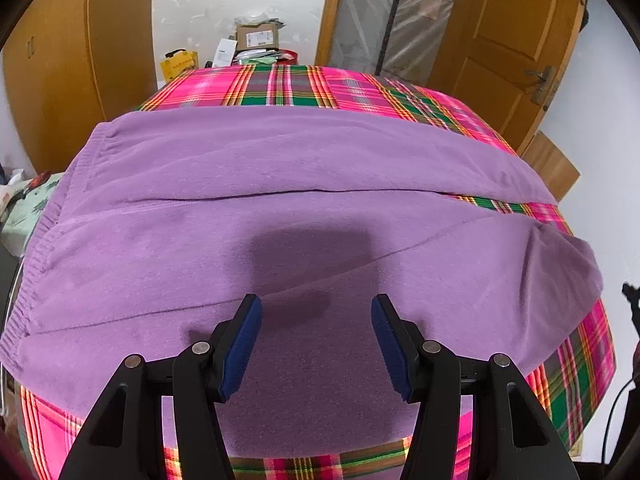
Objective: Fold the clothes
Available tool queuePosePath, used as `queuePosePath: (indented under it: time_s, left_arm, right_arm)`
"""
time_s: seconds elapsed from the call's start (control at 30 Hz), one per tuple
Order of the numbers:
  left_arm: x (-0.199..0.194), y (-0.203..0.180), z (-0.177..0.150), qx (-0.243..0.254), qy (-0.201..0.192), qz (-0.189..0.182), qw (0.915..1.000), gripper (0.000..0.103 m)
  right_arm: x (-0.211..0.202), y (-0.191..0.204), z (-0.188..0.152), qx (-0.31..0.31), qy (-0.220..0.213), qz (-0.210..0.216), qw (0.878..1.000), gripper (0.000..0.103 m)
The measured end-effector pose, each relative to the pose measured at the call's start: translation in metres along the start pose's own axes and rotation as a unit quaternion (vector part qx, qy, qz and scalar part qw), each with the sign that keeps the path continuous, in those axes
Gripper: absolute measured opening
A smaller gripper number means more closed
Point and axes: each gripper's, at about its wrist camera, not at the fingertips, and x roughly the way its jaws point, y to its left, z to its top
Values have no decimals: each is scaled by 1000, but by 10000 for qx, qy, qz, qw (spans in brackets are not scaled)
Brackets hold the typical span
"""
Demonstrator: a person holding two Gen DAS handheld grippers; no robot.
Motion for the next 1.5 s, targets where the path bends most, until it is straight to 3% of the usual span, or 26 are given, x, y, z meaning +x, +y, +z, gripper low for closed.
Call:
queuePosePath:
  time_s: [0.17,0.27,0.33,0.47,0.57,0.67,1.0,1.23,1.27,1.33,1.4,1.5]
  left_arm:
    - [-14,16,-2,-88,-107,154,9998,59]
    - [-25,34,-7,-237,-170,336,9990,59]
    - [-33,47,-12,-348,-204,485,9980,59]
    - [-52,76,-25,-675,-320,763,9943,59]
    - [-66,103,-40,-986,-369,989,9895,59]
    - [-77,131,-55,-1353,-358,1185,9830,59]
    - [-80,186,-77,-2280,-333,1228,9653,59]
    - [-70,197,-67,-2600,-516,977,9593,58]
    - [-70,198,-66,-2644,-559,948,9581,55]
    - [-71,199,-64,-2678,-646,981,9563,30]
    - [-73,201,-62,-2703,-731,1019,9546,19]
    - [-75,203,-60,-2770,-811,927,9530,14]
  right_arm:
    - [-3,12,-14,-198,243,297,9991,7]
    - [-2,50,-40,-926,508,827,9910,18]
    - [3,78,-62,-1513,765,1095,9794,23]
    - [15,129,-114,-2780,1345,1471,9397,24]
    - [23,143,-146,-3177,1792,1652,9163,24]
    - [23,141,-163,-3197,2076,1670,9093,24]
    - [6,104,-174,-2804,2456,1496,9158,26]
    - [23,102,-167,-2243,2323,1627,9323,27]
    - [26,101,-165,-2129,2314,1657,9347,27]
    - [33,98,-160,-1825,2311,1736,9398,27]
    - [38,96,-155,-1578,2270,1786,9443,26]
    - [43,96,-152,-1428,2168,1773,9493,23]
